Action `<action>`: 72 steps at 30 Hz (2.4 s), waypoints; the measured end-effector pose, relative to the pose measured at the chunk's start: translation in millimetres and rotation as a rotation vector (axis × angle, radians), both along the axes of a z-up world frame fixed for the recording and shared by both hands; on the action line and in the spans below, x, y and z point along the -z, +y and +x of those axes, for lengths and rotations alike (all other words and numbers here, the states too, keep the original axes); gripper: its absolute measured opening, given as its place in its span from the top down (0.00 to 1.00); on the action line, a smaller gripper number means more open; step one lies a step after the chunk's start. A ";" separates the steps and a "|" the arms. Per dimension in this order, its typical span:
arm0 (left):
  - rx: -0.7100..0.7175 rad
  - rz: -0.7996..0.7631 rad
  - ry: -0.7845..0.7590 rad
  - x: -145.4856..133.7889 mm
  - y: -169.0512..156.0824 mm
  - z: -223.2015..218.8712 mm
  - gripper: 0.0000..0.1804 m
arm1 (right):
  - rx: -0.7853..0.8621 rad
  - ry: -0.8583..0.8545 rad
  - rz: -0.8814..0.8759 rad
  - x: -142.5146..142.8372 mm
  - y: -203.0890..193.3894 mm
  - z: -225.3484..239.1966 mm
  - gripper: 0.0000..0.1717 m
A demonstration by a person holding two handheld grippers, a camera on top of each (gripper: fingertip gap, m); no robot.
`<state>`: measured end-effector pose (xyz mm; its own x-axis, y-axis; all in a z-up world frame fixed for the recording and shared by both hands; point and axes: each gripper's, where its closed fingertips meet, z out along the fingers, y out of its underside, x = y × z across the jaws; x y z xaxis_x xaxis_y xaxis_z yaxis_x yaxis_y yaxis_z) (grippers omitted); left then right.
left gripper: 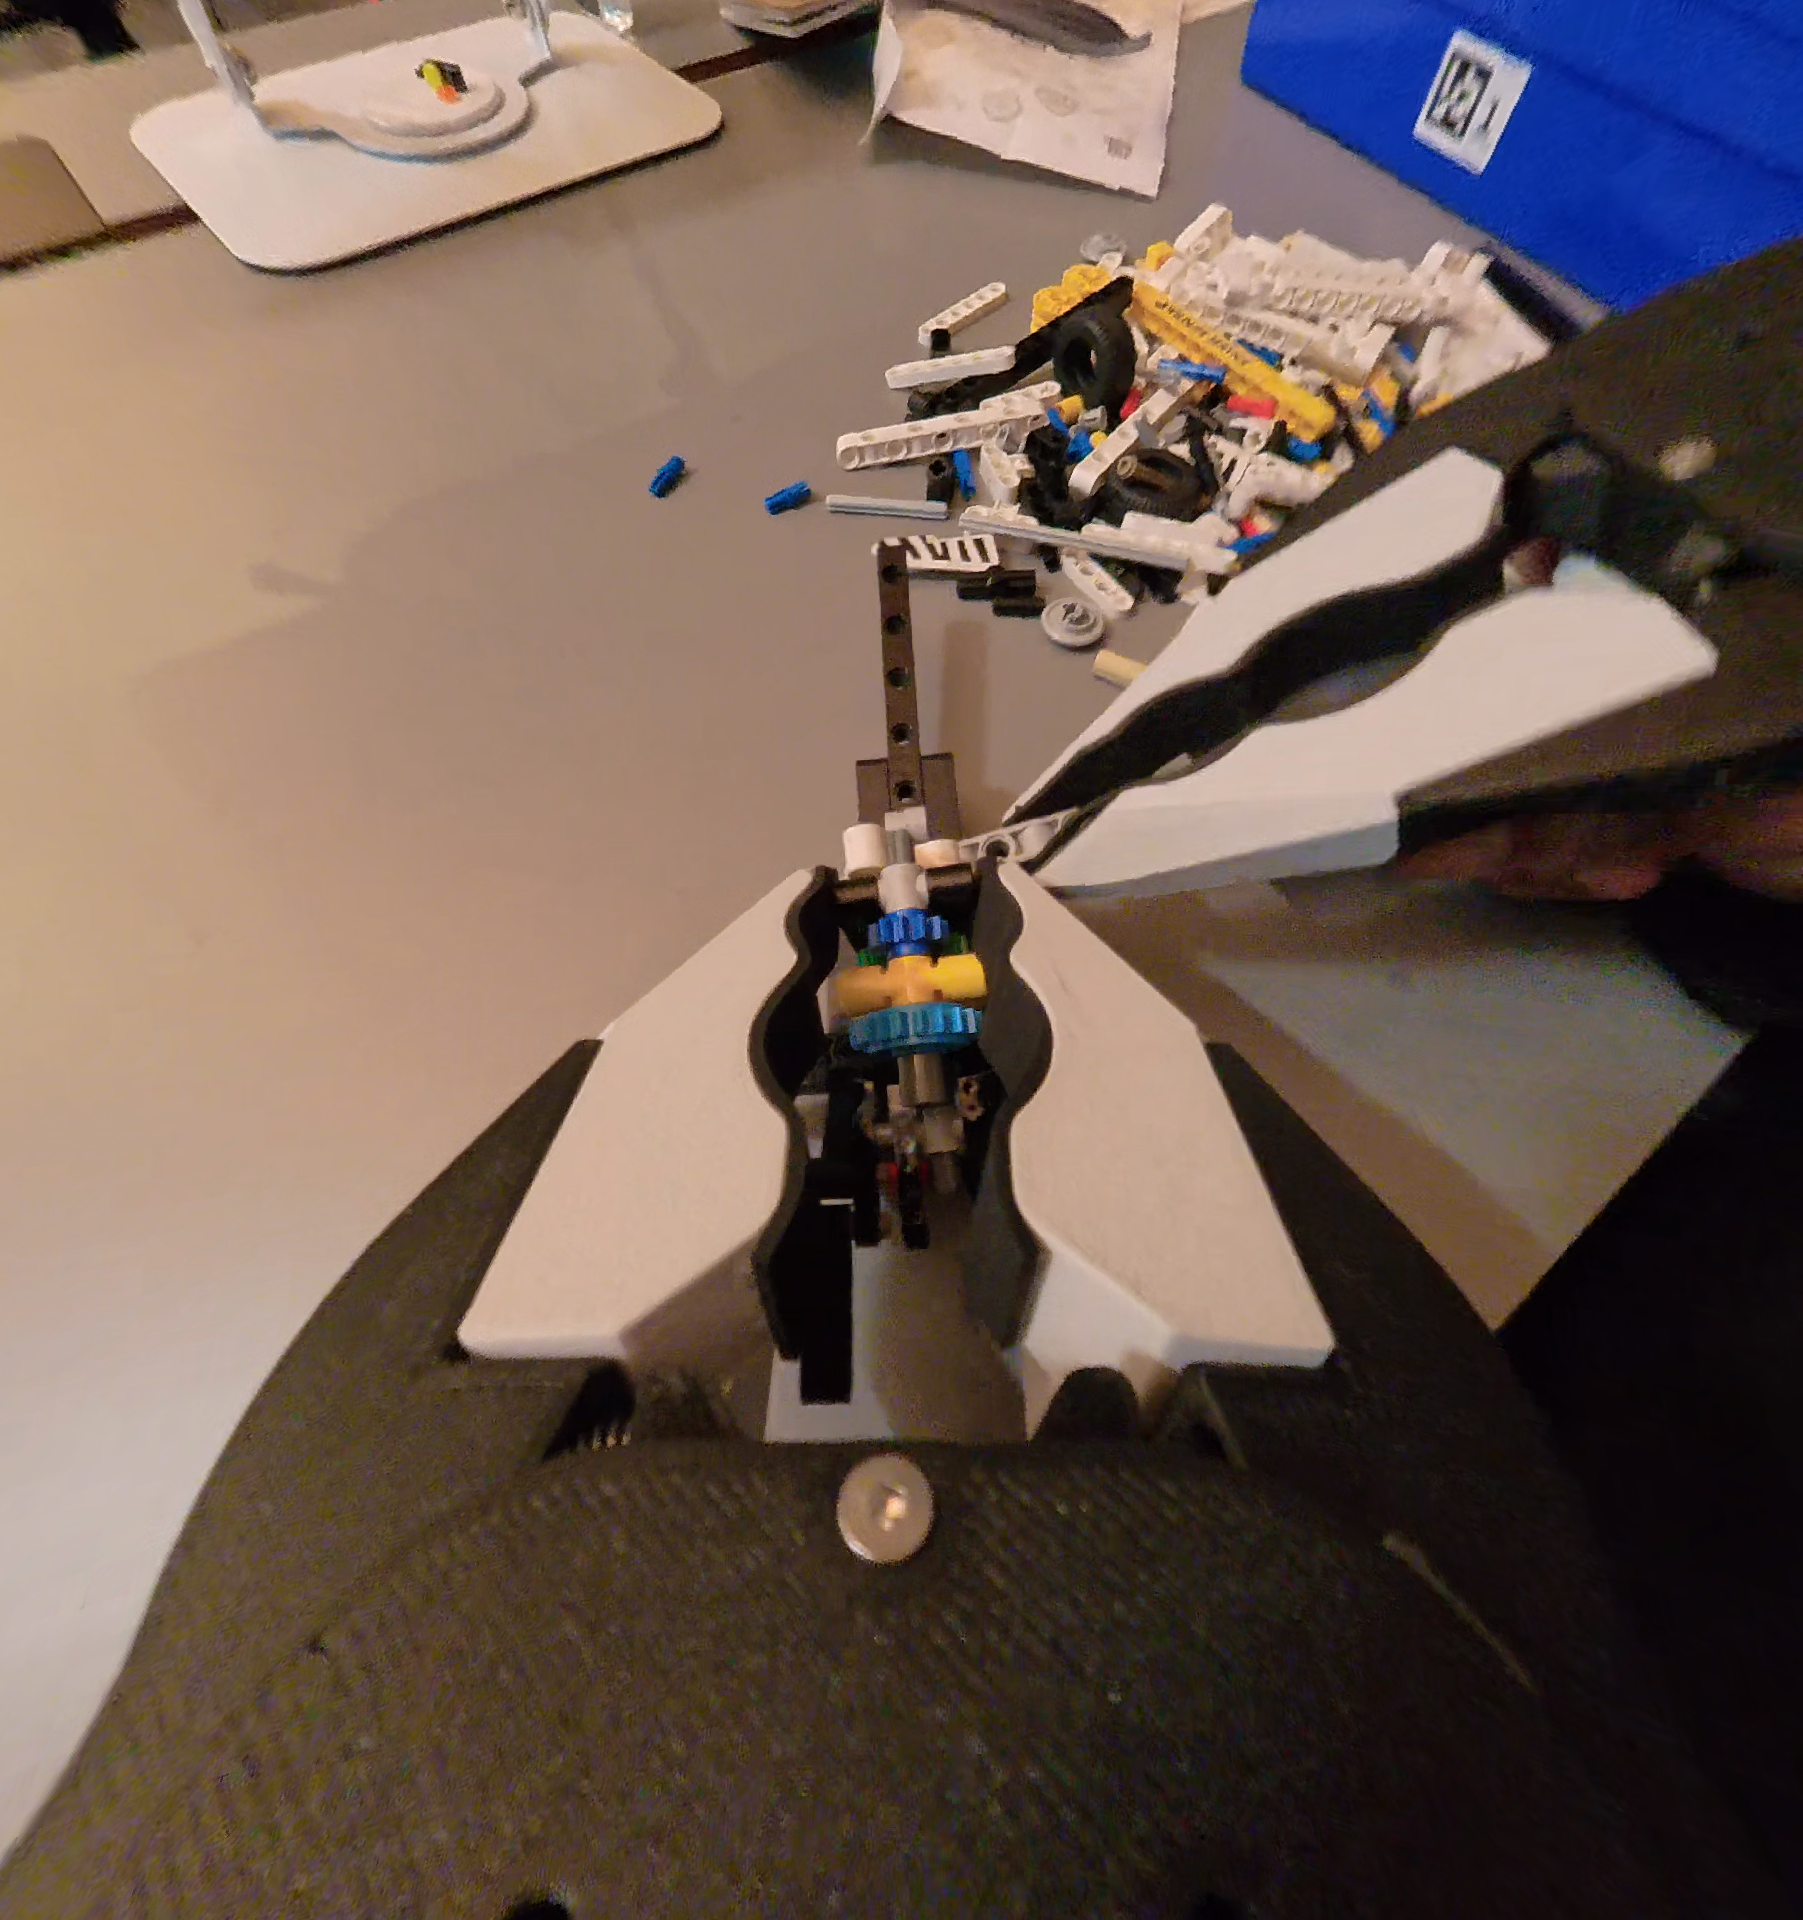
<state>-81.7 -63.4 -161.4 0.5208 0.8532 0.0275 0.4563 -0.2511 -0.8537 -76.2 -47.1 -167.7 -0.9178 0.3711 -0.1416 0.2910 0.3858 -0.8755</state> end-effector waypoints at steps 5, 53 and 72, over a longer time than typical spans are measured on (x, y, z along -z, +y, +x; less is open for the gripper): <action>0.018 0.103 -0.042 -2.3 3.6 4.5 0.87 | 0.008 0.157 0.058 -1.4 4.5 4.7 0.97; 0.050 0.146 0.003 -5.4 13.3 16.8 0.86 | 0.028 -0.020 -0.091 -11.8 11.8 15.7 0.97; 0.077 0.105 0.024 -3.7 11.1 17.9 0.86 | -0.004 0.064 -0.148 -25.1 29.7 -0.7 0.87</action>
